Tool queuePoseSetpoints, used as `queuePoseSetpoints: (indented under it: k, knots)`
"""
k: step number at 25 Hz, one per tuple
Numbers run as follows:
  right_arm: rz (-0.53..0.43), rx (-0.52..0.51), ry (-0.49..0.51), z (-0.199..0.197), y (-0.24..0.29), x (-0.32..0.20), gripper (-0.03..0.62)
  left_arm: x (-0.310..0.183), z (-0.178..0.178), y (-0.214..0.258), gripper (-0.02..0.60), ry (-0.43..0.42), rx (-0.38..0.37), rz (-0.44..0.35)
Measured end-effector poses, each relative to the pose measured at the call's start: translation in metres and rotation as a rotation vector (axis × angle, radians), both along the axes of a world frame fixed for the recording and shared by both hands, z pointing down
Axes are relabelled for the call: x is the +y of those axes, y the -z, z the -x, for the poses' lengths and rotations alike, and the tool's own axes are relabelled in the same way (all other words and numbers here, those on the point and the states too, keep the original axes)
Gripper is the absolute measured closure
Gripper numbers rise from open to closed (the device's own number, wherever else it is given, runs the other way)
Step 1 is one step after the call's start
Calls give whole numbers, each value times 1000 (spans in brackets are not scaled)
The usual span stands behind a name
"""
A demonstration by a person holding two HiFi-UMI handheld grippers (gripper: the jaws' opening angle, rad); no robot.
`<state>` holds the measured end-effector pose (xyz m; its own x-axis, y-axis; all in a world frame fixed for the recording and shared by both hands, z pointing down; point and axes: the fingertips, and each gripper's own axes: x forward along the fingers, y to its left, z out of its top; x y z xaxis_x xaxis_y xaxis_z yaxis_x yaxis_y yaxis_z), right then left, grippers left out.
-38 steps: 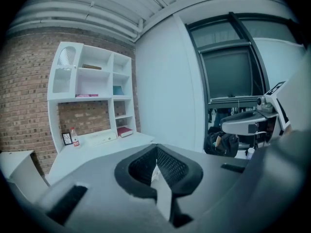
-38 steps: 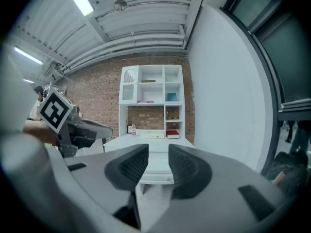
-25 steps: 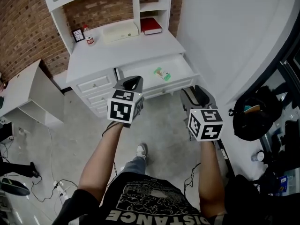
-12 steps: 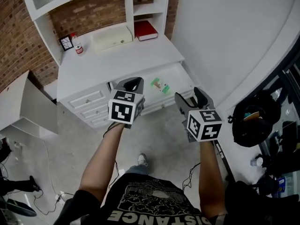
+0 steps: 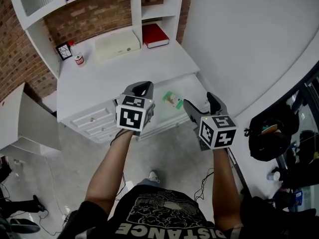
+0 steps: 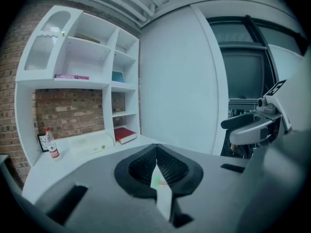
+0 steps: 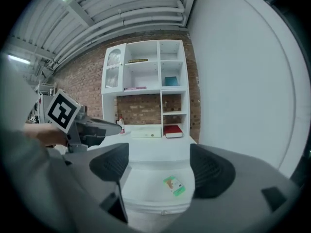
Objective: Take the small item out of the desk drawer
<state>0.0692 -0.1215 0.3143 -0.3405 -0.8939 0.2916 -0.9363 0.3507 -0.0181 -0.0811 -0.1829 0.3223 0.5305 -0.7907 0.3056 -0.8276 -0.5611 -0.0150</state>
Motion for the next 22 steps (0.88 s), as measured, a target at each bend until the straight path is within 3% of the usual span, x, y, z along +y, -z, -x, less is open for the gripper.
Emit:
queuePoseSetpoints:
  k: [10, 22]
  knots:
    - [23, 19, 9, 15, -8, -43, 195, -44, 14, -10, 574, 6, 22, 18]
    - [15, -1, 69, 25, -12, -94, 187, -85, 23, -14, 573, 52, -10, 7]
